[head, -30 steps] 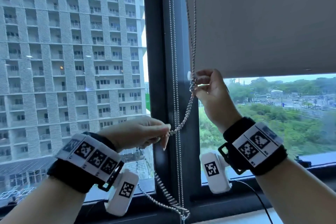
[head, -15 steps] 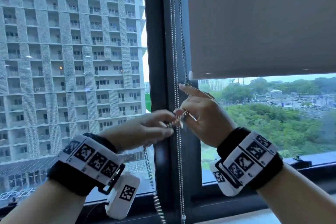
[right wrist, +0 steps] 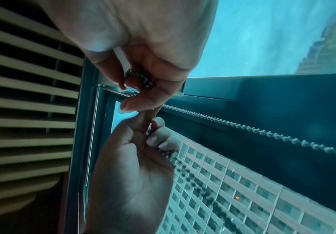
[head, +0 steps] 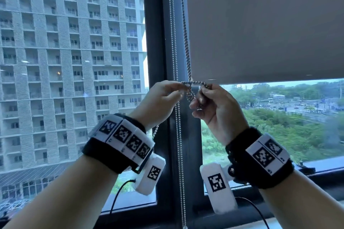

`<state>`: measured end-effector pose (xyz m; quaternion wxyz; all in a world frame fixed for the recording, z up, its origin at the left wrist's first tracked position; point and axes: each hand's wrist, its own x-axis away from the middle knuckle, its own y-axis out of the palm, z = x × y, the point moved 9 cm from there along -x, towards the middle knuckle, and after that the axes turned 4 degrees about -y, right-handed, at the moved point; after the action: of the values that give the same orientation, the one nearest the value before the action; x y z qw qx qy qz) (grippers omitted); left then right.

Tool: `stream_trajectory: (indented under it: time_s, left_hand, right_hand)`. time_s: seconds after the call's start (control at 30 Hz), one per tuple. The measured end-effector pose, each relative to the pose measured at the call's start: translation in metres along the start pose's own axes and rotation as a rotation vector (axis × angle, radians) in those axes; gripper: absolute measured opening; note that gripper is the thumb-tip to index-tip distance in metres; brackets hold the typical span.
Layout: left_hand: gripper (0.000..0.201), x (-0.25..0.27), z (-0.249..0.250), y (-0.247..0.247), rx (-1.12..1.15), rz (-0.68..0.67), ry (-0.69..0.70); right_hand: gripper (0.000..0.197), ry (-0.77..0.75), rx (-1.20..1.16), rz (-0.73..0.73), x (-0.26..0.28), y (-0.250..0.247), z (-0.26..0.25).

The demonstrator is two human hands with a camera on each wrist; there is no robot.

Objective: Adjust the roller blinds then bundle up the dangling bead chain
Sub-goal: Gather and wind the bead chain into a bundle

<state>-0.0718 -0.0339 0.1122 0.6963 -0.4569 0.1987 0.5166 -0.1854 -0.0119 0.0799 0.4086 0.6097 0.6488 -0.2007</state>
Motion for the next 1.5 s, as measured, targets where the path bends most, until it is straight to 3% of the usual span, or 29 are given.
stream_trajectory:
  time_s: [0.1, 0.23, 0.3, 0.4, 0.47, 0.57, 0.73, 0.9, 1.07, 1.13, 1.23, 1.37, 1.5]
  left_hand:
    - [0.014, -0.004, -0.001, 0.013, 0.232, -0.085, -0.078]
    - [0.016, -0.008, -0.001, 0.017, 0.365, -0.095, -0.062]
    - [0.013, -0.009, -0.003, 0.021, 0.402, -0.117, -0.097]
    - [0.013, -0.011, -0.004, 0.027, 0.482, -0.164, -0.167]
    - [0.016, -0.01, 0.0, 0.032, 0.52, -0.206, -0.183]
    - [0.024, -0.008, 0.008, 0.038, 0.585, -0.261, -0.184]
    - [0.025, -0.004, 0.001, 0.046, 0.694, -0.366, -0.247]
    - [0.029, 0.003, -0.001, 0.048, 0.816, -0.42, -0.239]
    - [0.019, 0.008, -0.009, 0.047, 0.8, -0.424, -0.214]
    - [0.017, 0.011, -0.012, 0.045, 0.806, -0.417, -0.211]
    - [0.016, 0.012, -0.013, 0.042, 0.817, -0.389, -0.201]
    - [0.028, 0.008, -0.018, 0.031, 0.764, -0.32, -0.196]
    - [0.024, 0.003, -0.036, 0.006, 0.673, -0.152, -0.226]
  right_hand:
    - [0.021, 0.045, -0.15, 0.053, -0.001, -0.003, 0.003]
    - [0.026, 0.022, -0.19, 0.103, 0.0, -0.012, -0.005]
    - [0.028, -0.061, -0.04, 0.111, 0.0, -0.01, -0.016]
    - [0.033, -0.284, 0.402, 0.259, -0.003, -0.017, -0.042]
    - [0.027, -0.451, 0.701, 0.32, -0.005, -0.015, -0.057]
    - [0.023, -0.437, 0.891, 0.219, -0.013, 0.0, -0.054]
    - [0.022, -0.092, 0.464, -0.055, -0.015, 0.009, -0.029]
    - [0.02, 0.027, 0.493, -0.165, -0.015, 0.013, -0.018]
    - [0.032, 0.144, 0.449, -0.158, -0.015, 0.005, -0.005]
    - [0.027, 0.149, 0.433, -0.142, -0.014, 0.005, -0.001]
    - [0.031, 0.112, 0.4, -0.102, -0.013, 0.008, -0.001]
    - [0.032, -0.031, 0.486, 0.068, -0.018, -0.004, -0.021]
    - [0.032, -0.023, 0.089, 0.173, -0.027, -0.018, -0.037]
